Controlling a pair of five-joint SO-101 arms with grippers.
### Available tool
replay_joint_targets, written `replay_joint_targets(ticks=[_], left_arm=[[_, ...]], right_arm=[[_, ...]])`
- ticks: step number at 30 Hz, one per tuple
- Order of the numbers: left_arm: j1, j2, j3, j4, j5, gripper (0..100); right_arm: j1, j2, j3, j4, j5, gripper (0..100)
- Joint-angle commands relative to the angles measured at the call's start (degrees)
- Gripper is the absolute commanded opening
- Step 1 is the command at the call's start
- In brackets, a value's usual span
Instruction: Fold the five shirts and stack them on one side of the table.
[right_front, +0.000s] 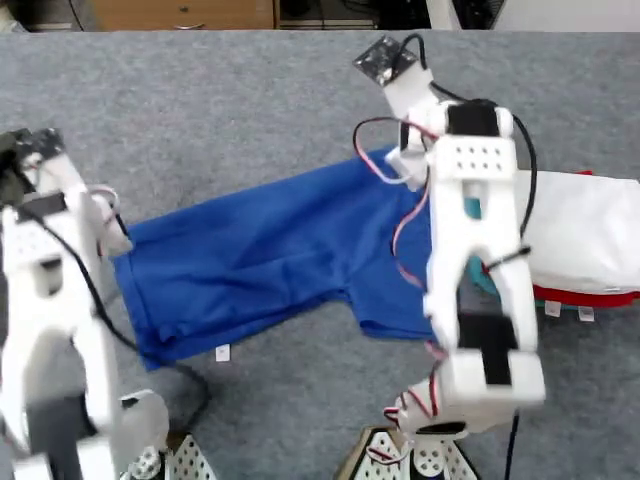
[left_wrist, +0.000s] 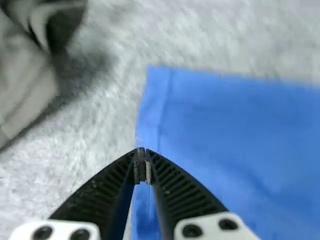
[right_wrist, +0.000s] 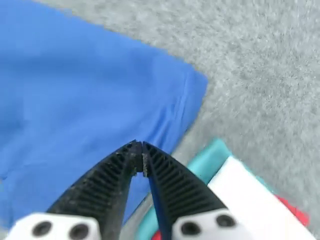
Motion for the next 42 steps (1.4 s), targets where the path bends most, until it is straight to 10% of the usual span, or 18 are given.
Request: replay_joint_targets(ticks=[1,11,25,42], left_arm=[[2.7,-18.2,12.7,-2.6,-2.4,2],[2.5,-25.3,33.1,-7.9,-4.0,2],[1.0,-25.5,39.6,-4.3,-28.0,2],[-7.1,-25.1,19.9,4.5,-30.2,2]], right_arm=[[-0.9,-12.2,11.5,-0.8,3.4,0.4],[4.9,-16.3,37.6,-16.1,9.0,0.5],[7.2,5.5,32.7,-22.9,9.1,0.5],[8.5,0.3,28.0,-16.2,11.3,0.5]])
